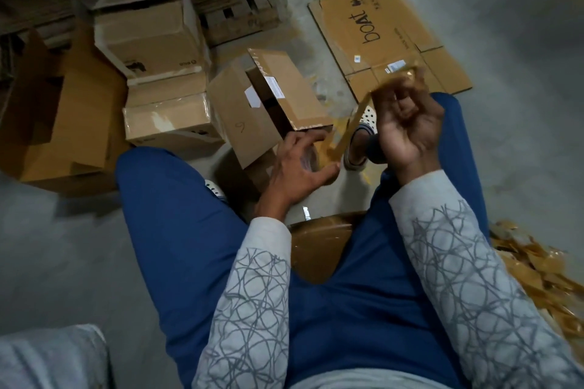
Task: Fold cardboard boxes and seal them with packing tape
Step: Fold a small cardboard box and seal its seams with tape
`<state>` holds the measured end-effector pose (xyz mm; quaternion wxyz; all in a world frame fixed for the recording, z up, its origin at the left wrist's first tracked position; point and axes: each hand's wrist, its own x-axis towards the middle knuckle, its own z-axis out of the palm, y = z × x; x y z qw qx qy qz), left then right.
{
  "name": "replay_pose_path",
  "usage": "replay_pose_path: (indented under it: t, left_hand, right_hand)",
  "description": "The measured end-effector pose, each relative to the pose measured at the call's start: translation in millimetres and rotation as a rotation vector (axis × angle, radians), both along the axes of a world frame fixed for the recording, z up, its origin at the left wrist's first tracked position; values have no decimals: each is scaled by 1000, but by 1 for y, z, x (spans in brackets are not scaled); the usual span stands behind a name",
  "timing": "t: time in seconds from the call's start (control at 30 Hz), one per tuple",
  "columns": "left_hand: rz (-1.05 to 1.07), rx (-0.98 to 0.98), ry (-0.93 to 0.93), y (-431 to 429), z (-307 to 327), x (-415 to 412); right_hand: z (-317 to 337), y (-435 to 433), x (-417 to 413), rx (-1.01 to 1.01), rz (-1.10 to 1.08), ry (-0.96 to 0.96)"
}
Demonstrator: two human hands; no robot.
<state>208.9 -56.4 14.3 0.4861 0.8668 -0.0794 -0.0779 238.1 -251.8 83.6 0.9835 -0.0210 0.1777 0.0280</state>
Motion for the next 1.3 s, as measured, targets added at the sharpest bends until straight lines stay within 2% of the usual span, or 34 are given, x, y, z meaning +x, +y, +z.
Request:
replay_pose_path:
  t: [0.1, 0.17, 0.4, 0.57, 0.63, 0.7, 0.8, 0.87, 0.93, 1.03, 1.1, 1.13, 1.2, 1.3]
  left_hand:
    - [-104, -81, 227, -9, -5, -6]
    - [-142, -201, 349, -14, -10, -9]
    - [-115, -364, 456, -22, -8, -20]
    - [-68, -364, 479, -15, -4, -24]
    - [-13, -331, 489, -13, -7, -25]
    - [26, -293, 485, -8, -7, -26]
    - [-8, -295, 517, 2, 3, -27]
    - [-52, -357, 571, 7, 15, -29]
    - [-85, -481, 632, 14, 23, -31]
    - [-102, -636, 706, 24, 30, -35]
    - [-143, -687, 728, 30, 33, -37]
    - [-165, -694, 731, 32, 35, -38]
    - [-198, -678, 735, 32, 38, -39]
    - [-201, -690, 715, 31, 44, -40]
  right_hand:
    - [-4, 1, 24, -108, -129, 172]
    - [-9, 5, 33, -147, -153, 186]
    - [-19, 4, 51, -106, -189, 136]
    - [-18, -7, 53, -113, -216, 139]
    - [-18, -8, 52, -177, -214, 140]
    - [-21, -10, 51, -318, -132, 125]
    - [-31, -18, 52, -715, 56, 139]
    - [-35, -23, 55, -1020, 137, 123]
    - [-35, -26, 57, -1204, 210, 80]
    - [-33, -33, 60, -1133, 357, 106]
    - [-33, -36, 59, -974, 475, 221]
    - [-34, -36, 59, -957, 520, 299]
    - [-37, -32, 58, -1079, 556, 413]
    - [-39, -22, 56, -1241, 545, 450]
